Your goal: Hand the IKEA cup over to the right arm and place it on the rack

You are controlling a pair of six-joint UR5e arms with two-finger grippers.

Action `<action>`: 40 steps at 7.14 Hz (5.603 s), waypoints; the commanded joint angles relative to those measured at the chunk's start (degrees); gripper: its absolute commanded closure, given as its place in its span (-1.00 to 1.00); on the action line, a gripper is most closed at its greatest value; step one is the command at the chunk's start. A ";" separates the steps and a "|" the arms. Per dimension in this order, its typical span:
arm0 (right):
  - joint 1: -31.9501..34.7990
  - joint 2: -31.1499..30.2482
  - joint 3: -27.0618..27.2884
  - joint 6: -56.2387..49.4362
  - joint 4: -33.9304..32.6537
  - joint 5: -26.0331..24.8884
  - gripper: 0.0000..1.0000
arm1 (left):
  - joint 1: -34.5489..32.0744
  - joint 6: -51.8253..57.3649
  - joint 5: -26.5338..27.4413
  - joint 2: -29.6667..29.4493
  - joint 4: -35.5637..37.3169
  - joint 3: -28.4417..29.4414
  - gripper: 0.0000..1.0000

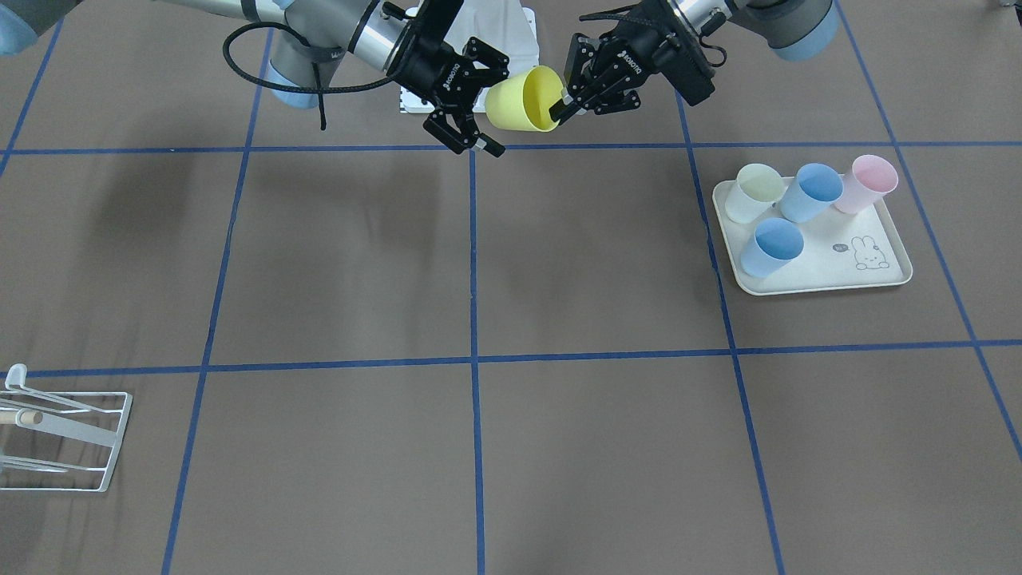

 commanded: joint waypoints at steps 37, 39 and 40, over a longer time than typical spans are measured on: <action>43.94 -2.87 -13.02 -92.46 -57.07 -10.26 0.86 | -28.54 47.01 -8.58 26.40 14.41 -2.00 -1.00; 43.06 -3.13 -13.19 -92.20 -57.07 -10.35 0.78 | -28.54 47.01 -8.58 26.40 14.41 -2.00 -1.00; 42.97 -3.48 -13.19 -92.11 -57.07 -10.44 0.73 | -28.54 47.01 -8.58 26.40 14.41 -2.00 -1.00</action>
